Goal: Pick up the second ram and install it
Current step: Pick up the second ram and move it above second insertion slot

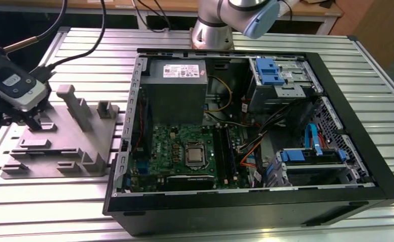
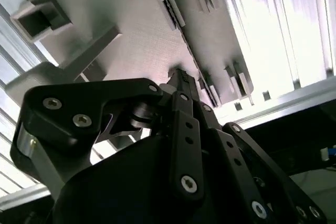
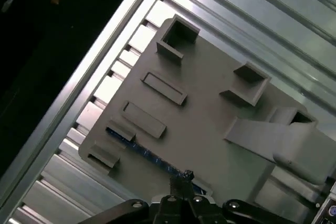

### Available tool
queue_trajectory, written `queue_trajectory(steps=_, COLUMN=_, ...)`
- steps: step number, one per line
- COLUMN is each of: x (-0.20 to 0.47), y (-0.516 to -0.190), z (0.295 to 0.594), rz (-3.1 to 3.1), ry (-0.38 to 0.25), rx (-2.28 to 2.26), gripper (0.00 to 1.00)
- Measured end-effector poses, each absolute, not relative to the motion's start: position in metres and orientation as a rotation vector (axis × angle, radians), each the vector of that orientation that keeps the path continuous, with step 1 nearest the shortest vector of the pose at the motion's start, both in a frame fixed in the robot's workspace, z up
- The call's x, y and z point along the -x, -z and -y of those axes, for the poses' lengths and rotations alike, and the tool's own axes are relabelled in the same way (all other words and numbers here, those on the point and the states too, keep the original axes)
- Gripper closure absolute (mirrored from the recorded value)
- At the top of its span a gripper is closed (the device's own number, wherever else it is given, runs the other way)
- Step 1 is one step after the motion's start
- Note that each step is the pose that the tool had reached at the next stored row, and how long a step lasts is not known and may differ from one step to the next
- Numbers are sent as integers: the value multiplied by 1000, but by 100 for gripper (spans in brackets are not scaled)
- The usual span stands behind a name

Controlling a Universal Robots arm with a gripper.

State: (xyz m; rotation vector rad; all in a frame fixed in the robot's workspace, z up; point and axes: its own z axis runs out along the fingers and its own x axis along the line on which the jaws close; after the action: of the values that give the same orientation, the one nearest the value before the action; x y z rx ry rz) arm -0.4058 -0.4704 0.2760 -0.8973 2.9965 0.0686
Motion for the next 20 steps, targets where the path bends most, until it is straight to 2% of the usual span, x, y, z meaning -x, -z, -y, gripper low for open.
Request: queue_trajectory(steps=20, x=406, y=-260, z=470, rz=-2793, ry=-71, rx=1426, gripper=90)
